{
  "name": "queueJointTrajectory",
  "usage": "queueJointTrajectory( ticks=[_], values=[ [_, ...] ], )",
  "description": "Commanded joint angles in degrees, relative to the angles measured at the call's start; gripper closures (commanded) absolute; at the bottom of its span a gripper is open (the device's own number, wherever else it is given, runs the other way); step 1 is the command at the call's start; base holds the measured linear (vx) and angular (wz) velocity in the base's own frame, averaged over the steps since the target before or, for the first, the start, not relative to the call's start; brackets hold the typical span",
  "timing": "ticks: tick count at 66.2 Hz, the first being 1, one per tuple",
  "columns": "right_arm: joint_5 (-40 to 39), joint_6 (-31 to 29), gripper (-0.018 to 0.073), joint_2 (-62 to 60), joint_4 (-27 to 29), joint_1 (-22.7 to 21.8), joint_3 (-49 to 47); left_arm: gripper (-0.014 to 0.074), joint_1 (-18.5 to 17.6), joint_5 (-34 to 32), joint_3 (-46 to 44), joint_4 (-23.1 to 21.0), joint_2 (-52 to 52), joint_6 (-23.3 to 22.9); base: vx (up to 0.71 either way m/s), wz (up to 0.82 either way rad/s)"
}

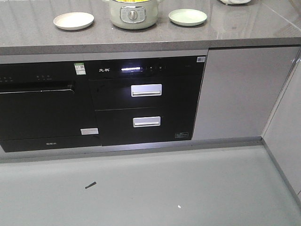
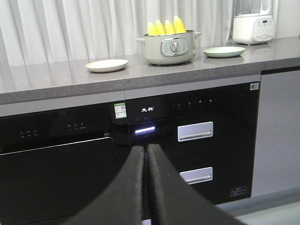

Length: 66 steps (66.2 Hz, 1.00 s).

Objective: Distribute corn equally
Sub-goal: 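Drive the base forward to the counter with the pot and plates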

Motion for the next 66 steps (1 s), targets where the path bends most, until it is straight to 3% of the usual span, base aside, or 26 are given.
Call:
queueJointTrajectory(
  ticks=[1, 66],
  values=[
    [-4.2, 0.0, 0.057, -0.1, -0.4, -0.3, 0.5, 0.0603, -0.1, -4.6, 0.8, -0.6, -1.0, -0.6, 0.13, -0.01],
    [-4.2, 0.0, 0.057, -0.1, -0.4, -0.3, 0.5, 0.0603, -0.1, -4.6, 0.8, -0.6, -1.0, -0.6, 0.17, 0.02]
  ],
)
